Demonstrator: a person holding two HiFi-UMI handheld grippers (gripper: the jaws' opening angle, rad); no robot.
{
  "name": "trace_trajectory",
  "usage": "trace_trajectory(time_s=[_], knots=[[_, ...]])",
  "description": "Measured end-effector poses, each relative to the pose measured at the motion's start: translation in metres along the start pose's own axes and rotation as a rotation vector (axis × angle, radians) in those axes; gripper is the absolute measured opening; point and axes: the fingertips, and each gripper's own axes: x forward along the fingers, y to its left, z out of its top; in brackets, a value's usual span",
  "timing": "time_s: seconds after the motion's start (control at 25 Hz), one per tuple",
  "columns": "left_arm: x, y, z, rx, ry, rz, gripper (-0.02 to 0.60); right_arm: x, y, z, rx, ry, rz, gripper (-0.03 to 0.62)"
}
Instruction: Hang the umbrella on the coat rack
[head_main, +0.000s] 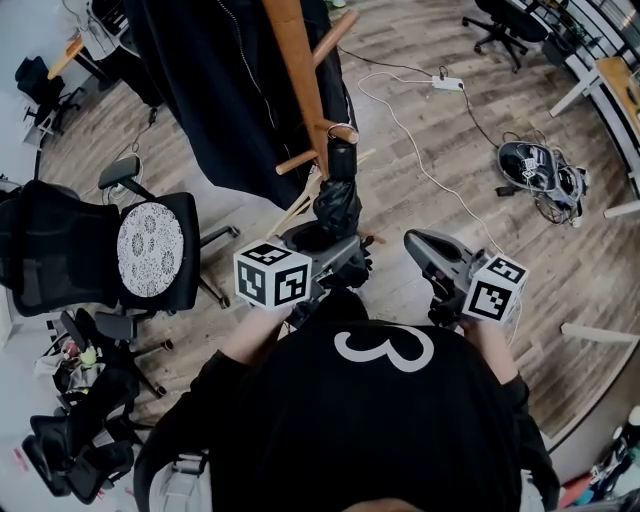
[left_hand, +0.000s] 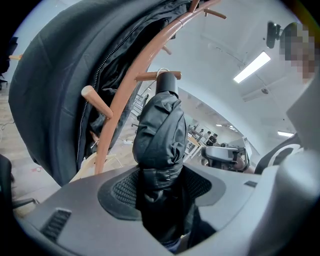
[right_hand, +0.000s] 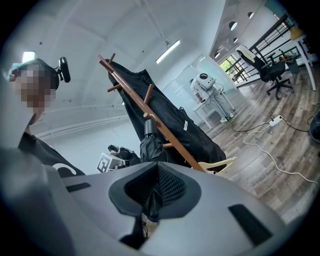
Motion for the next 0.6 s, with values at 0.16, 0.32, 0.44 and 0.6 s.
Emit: trace_trajectory(time_s=[0.16, 0.32, 0.44, 0.6], knots=[[0.0, 0.005, -0.001, -0.01, -0.005, 0.012, 0.262, 0.0, 0.0, -0.001, -0.002, 0.008, 0.002, 0.026], [0.0, 0.014, -0.001, -0.016, -0.007, 0.027, 0.262, 0.005, -0.001, -0.002, -0.001, 0.018, 0.004, 0.026], [0.0, 0.02, -0.001, -0.034, -0.01, 0.032, 0.262, 0.009, -0.001, -0.003, 0.001, 0.026, 0.003, 0.026], [0.002, 0.028, -0.003, -0.041, -0.008, 0.047, 0.262, 0.011, -0.002, -0.005, 0.002, 0.034, 0.002, 0.026]])
